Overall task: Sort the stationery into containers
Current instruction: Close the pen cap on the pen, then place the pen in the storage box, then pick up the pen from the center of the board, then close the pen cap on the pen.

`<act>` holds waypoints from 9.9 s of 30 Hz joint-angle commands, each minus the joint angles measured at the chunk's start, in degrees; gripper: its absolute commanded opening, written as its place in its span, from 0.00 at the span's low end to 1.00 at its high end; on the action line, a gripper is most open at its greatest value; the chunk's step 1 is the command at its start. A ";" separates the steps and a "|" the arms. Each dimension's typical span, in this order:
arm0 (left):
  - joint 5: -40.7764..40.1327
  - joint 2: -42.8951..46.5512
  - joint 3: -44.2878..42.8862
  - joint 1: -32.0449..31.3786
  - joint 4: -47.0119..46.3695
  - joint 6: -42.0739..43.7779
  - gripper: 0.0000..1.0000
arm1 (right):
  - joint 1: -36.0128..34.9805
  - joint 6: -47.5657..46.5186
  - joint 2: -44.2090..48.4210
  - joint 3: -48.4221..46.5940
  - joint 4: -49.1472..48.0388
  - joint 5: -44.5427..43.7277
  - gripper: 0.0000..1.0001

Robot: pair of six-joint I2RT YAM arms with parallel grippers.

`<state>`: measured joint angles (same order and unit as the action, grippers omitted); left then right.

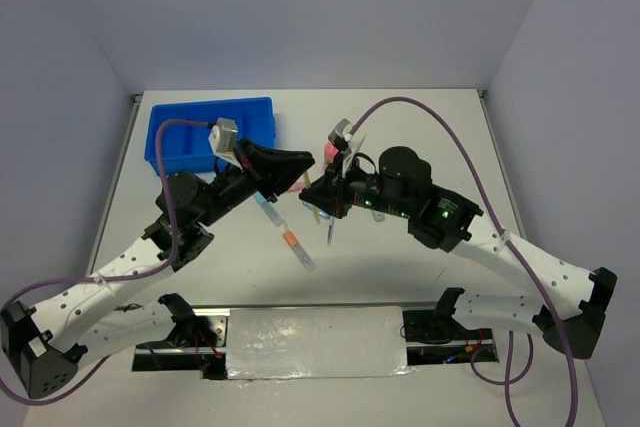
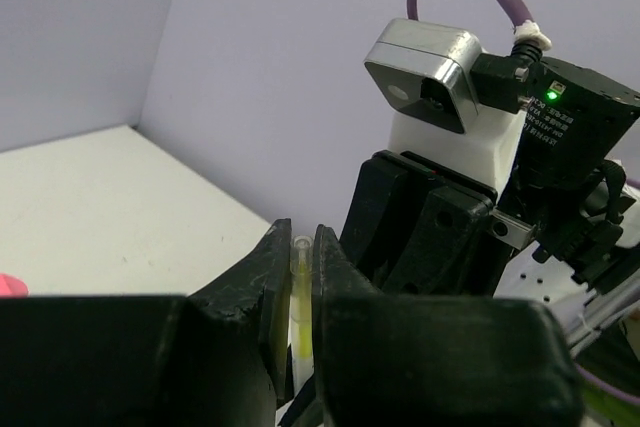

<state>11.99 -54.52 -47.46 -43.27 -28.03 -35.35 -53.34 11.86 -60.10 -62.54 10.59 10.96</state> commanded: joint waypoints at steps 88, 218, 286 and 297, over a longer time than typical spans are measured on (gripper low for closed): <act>-32.11 -60.53 -45.87 27.01 20.90 17.34 0.83 | 11.59 6.24 9.91 16.58 -3.91 1.08 1.00; -36.34 -48.66 -18.99 -0.24 60.99 -33.82 0.58 | 9.75 12.93 -6.96 12.80 19.47 -25.46 0.00; -17.62 0.38 9.31 1.08 -6.59 -14.65 0.00 | 2.11 19.70 15.89 29.76 -20.08 -5.25 0.00; -13.66 3.28 11.78 1.08 -10.11 -13.08 0.00 | -3.52 17.76 12.46 26.25 -21.58 -8.85 0.00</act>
<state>-4.34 -52.23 -35.55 -42.44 -32.49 -50.70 -55.57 30.63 -47.33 -33.04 -7.40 4.36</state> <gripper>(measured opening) 0.188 0.032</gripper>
